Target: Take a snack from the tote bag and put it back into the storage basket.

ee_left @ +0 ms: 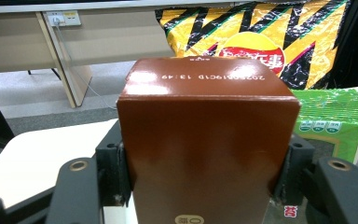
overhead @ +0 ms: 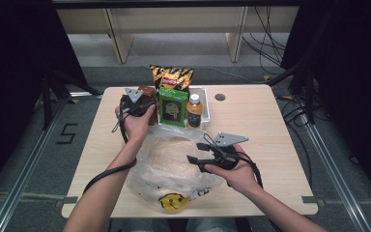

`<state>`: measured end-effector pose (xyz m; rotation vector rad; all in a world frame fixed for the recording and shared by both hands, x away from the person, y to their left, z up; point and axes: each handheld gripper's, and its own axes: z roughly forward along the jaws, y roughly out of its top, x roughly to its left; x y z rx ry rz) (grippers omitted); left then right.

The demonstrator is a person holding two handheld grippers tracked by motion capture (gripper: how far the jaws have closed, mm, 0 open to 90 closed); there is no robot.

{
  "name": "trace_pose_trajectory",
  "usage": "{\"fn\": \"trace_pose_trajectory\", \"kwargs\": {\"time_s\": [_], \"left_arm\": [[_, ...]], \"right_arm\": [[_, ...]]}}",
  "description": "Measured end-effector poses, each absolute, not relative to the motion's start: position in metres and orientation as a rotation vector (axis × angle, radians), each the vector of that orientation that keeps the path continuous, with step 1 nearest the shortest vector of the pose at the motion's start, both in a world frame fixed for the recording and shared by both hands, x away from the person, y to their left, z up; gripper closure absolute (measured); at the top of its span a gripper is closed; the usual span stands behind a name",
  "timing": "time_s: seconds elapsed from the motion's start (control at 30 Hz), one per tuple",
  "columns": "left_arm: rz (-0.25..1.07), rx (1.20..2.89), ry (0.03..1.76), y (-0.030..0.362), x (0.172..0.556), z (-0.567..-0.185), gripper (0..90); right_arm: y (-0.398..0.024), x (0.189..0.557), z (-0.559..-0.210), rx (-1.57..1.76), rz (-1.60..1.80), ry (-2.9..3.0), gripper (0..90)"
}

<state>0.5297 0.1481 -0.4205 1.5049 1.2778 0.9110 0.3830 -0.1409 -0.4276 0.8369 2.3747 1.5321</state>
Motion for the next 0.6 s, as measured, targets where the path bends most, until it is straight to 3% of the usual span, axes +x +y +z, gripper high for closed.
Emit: {"fn": "trace_pose_trajectory", "kwargs": {"time_s": [0.6], "left_arm": [[0.891, 1.509, 1.295, 0.1485, 0.5312, -0.4250, 36.4]], "right_arm": [[-0.1407, 0.3841, -0.4287, 0.813, 1.533, 2.377, 39.2]]}}
